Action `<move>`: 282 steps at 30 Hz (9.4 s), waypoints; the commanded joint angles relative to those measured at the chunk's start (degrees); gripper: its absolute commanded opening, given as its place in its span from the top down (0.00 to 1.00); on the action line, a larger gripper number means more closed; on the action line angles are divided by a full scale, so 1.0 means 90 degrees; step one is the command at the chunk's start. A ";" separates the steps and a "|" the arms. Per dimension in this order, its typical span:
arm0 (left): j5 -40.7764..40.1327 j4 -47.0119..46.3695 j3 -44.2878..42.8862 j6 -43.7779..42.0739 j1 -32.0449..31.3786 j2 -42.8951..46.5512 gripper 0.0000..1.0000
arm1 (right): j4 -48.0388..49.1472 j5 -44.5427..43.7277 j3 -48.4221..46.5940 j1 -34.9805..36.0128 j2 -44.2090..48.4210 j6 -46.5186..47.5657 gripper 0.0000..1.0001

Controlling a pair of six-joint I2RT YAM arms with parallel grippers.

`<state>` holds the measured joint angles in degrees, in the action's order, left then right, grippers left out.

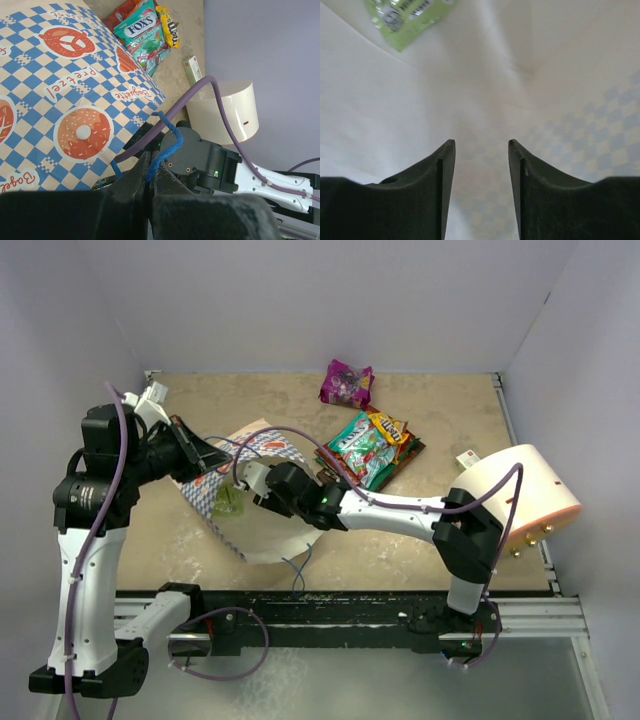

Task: Take the snacks out of the paper bag
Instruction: Adjust the paper bag at the center of the board, then take out the snack from the paper bag, then adjust the paper bag at the center of the board, then place the snack at the center of the board, then reset both arms

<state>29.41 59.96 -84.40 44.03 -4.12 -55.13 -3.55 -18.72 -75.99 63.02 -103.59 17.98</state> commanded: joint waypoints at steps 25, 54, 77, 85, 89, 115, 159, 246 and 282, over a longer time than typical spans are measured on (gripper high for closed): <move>0.1723 -0.1048 -0.0174 0.0049 0.0038 -0.0216 1.00 | 0.5431 0.1095 0.0389 0.0619 -0.1920 -0.2289 0.05; 0.1149 -0.1289 -0.0601 -0.0032 0.0038 -0.0612 1.00 | 0.5580 0.3180 0.1577 0.0530 -0.1226 -0.0544 0.01; 0.1847 -0.0544 -0.0192 -0.0459 0.0028 -0.0466 1.00 | 0.3979 0.1856 -0.1789 0.0413 -0.3795 -0.2154 0.25; 0.0497 0.0510 0.0178 -0.0705 0.0028 0.0058 1.00 | 0.3844 0.1311 -0.1368 -0.0196 -0.3229 -0.2275 0.73; -0.0259 0.0884 0.0149 -0.0783 0.0028 0.0157 1.00 | 0.3732 0.0801 -0.1041 -0.0186 -0.2840 -0.1998 0.90; 0.0070 -0.0780 0.0187 -0.0004 0.0028 -0.0169 1.00 | 0.4004 0.3674 0.1700 0.0366 -0.0244 -0.2864 1.00; 0.1137 -0.2833 -0.1318 0.2692 0.0035 -0.1451 1.00 | -0.0060 0.0056 -0.0661 -0.2463 0.3801 -0.1631 1.00; -0.4229 0.1415 -0.4260 -0.2011 0.0262 -0.0744 0.01 | 0.0237 0.2256 0.0174 -0.4166 0.1350 -0.1523 0.21; -0.2984 -0.1593 -0.4061 -0.2450 0.0262 -0.0251 0.01 | -0.4060 0.1211 -0.4322 -0.4161 0.5218 -0.4644 0.00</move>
<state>3.68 50.54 -120.99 24.36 -2.00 -56.73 -38.39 -7.97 -114.43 25.50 -54.83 -22.57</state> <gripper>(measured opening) 0.990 0.994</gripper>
